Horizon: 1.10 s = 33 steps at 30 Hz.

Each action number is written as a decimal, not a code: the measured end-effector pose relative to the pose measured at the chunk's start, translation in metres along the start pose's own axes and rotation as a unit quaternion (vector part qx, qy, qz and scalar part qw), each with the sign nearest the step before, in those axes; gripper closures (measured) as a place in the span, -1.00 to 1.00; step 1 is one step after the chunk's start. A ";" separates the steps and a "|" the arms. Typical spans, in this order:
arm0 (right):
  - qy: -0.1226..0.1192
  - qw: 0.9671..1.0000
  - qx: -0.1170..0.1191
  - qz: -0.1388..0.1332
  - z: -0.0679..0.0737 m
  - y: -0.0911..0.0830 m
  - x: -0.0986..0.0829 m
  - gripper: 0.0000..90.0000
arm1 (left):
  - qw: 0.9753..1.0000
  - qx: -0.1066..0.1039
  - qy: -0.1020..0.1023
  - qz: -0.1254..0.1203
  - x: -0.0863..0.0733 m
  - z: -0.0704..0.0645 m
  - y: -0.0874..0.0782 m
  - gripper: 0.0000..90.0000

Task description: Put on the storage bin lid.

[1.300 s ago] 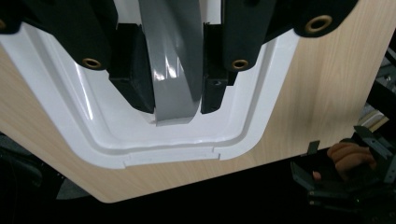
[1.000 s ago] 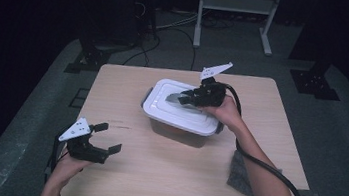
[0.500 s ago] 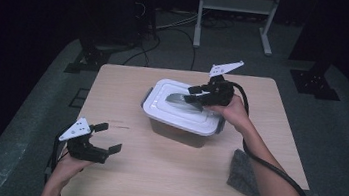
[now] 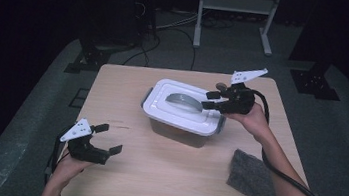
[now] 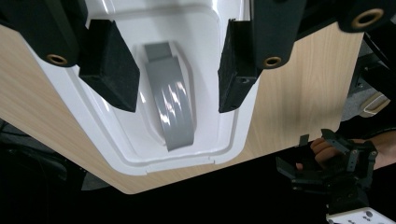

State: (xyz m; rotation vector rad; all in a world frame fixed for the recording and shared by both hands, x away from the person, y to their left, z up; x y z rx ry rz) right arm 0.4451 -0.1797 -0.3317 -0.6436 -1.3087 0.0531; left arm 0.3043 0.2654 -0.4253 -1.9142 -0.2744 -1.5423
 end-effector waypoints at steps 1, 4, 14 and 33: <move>0.002 1.000 -0.002 0.000 0.001 -0.004 -0.003 0.04 | 1.000 0.000 0.000 0.000 0.000 0.000 0.000 -0.94; 0.005 1.000 -0.008 -0.003 0.001 -0.014 -0.009 0.03 | 1.000 0.001 -0.001 0.000 0.000 -0.001 -0.001 -0.94; 0.012 1.000 -0.022 -0.003 0.001 -0.037 -0.027 0.01 | 1.000 0.004 0.000 0.004 -0.001 -0.002 0.000 -0.94; 0.045 0.998 -0.038 0.003 0.003 -0.066 -0.069 -0.02 | 1.000 0.004 -0.003 0.005 -0.002 -0.002 0.001 -0.94</move>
Point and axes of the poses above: each handheld gripper's, and its own axes: y roughly forward along the jaws, x roughly out of its top, z roughly to its left, the point moved 1 cm from there along y, roughly forward along the jaws, and after that the axes turned 4 degrees about -x, right-handed, at the moved point
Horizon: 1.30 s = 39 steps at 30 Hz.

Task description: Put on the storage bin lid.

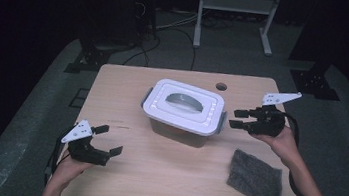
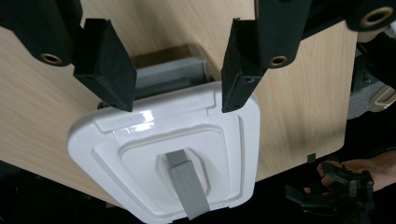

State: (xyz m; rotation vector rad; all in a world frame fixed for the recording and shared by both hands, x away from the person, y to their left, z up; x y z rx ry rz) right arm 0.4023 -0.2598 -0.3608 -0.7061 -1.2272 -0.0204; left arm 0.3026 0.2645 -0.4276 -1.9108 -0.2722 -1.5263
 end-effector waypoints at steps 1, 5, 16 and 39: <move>0.002 1.000 -0.001 -0.001 0.000 -0.001 -0.002 -0.02 | 1.000 0.000 0.001 0.000 0.000 0.000 0.000 -0.94; 0.009 1.000 -0.002 0.001 -0.002 -0.004 -0.010 -0.03 | 1.000 0.001 0.000 0.000 0.000 0.000 0.000 -0.94; 0.025 1.000 -0.008 0.002 -0.004 -0.010 -0.030 -0.06 | 1.000 0.001 -0.001 0.002 -0.001 0.001 0.000 -0.94; 0.074 0.997 -0.022 0.004 -0.009 -0.024 -0.088 -0.09 | 1.000 0.006 -0.003 0.005 -0.002 0.001 0.001 -0.94</move>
Point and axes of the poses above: each handheld gripper's, and its own axes: y roughly forward along the jaws, x roughly out of its top, z roughly to its left, the point moved 1 cm from there along y, roughly forward along the jaws, and after that the axes turned 4 degrees about -x, right-handed, at the moved point
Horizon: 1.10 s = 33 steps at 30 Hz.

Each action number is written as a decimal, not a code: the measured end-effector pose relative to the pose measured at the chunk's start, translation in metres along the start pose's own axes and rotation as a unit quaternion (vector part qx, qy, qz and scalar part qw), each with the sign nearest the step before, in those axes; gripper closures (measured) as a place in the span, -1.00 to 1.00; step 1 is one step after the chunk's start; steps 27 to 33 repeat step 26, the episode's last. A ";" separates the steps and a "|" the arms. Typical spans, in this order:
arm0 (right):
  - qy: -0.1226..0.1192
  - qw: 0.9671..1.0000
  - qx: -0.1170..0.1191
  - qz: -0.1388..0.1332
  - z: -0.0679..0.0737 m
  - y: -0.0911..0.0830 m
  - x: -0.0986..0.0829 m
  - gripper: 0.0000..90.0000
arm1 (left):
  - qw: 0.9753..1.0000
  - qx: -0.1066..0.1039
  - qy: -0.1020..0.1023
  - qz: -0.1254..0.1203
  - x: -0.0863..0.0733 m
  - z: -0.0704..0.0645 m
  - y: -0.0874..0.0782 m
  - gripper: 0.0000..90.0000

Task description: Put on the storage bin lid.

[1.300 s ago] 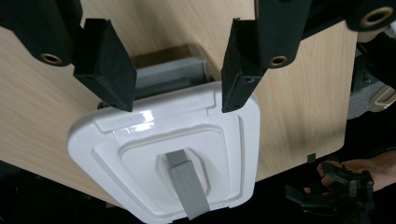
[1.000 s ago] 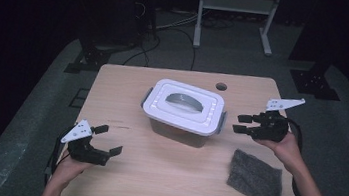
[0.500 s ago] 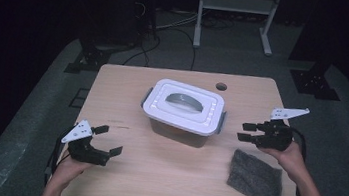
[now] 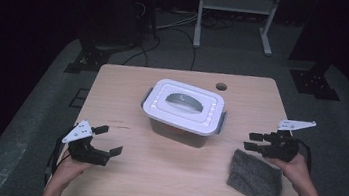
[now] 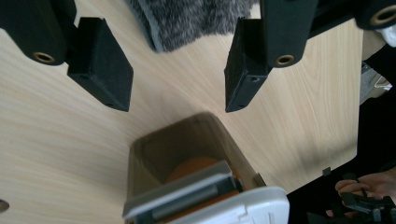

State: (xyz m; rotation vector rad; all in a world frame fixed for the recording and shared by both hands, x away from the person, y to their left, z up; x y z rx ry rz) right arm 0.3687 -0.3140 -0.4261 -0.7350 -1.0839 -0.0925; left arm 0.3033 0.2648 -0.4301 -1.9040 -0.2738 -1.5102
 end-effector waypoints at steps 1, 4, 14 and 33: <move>0.003 1.000 -0.001 0.000 0.000 -0.001 -0.002 -0.10 | 1.000 0.000 0.000 0.000 0.000 0.000 0.000 -0.94; 0.009 1.000 -0.002 -0.001 -0.002 -0.002 -0.009 -0.11 | 1.000 -0.001 0.000 0.002 0.000 -0.001 0.001 -0.94; 0.023 1.000 0.001 0.001 0.001 -0.004 -0.030 -0.14 | 1.000 -0.001 0.001 0.004 0.000 -0.001 0.002 -0.94; 0.039 0.998 0.011 -0.040 0.014 -0.012 -0.039 -0.31 | 1.000 -0.004 0.002 0.003 0.002 -0.003 0.004 -0.94</move>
Point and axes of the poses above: each handheld gripper's, and its own axes: y roughly forward along the jaws, x roughly out of its top, z roughly to its left, the point moved 1 cm from there along y, roughly forward along the jaws, and after that the axes turned 4 degrees about -x, right-handed, at the moved point
